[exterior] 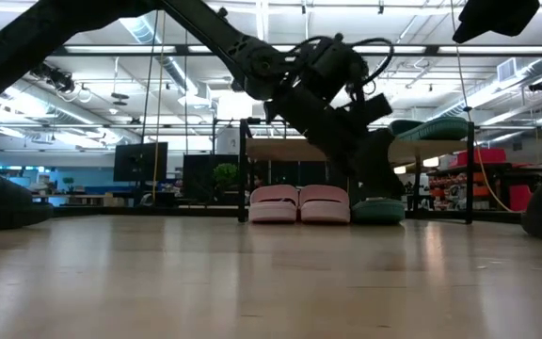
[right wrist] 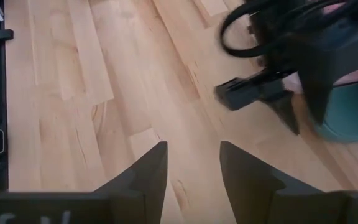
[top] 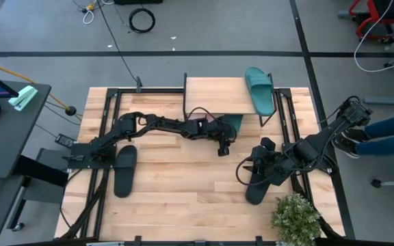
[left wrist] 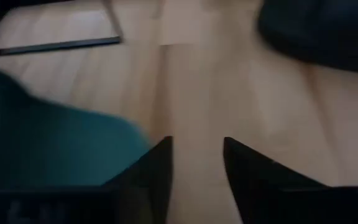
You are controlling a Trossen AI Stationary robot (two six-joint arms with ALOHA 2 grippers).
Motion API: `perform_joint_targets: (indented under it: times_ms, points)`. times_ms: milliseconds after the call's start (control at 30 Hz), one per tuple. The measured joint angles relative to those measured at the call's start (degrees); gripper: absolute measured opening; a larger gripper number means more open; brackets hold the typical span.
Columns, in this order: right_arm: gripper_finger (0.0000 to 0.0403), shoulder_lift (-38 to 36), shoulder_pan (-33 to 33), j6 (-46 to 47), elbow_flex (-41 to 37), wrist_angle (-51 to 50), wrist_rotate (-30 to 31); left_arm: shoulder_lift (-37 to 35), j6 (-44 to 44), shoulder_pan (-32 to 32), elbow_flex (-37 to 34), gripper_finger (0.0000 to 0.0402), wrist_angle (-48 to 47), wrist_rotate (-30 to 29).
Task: Pick and place slides into the shelf
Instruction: Remove the left dark green slide from under the shelf
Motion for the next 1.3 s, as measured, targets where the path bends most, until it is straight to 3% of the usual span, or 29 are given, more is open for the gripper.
perform_joint_targets:
  times_ms: [100,200,300,367,500,800,1300]
  points:
    - [0.0153,0.0,0.1,0.7,0.0,0.0,0.0,0.0,0.2,-3.2,0.0,0.0089,-0.9,-3.2]
    - [0.0153,0.0,0.8,1.9,0.0,0.0,0.0,0.0,5.0,-7.2,0.0,0.0023,-1.0,-15.8]
    - [0.0153,0.0,1.7,1.1,0.0,0.0,0.0,0.0,13.2,-10.7,0.0,0.0011,0.8,-32.4]
    - [0.0153,0.0,2.2,0.7,0.0,0.0,0.8,0.0,17.4,-11.2,0.0,0.0009,2.6,-35.5]
    - [0.0153,0.0,2.9,1.2,0.0,0.0,3.9,0.0,12.4,-9.2,0.0,0.0005,4.1,-35.0]
    - [0.0153,0.0,3.0,1.2,0.0,0.0,4.5,0.5,7.2,-3.5,0.0,0.0003,4.1,-24.7]
    - [0.0153,0.0,2.9,0.6,0.0,0.0,4.5,3.1,-1.7,-1.1,0.0,0.0001,6.8,-22.1]
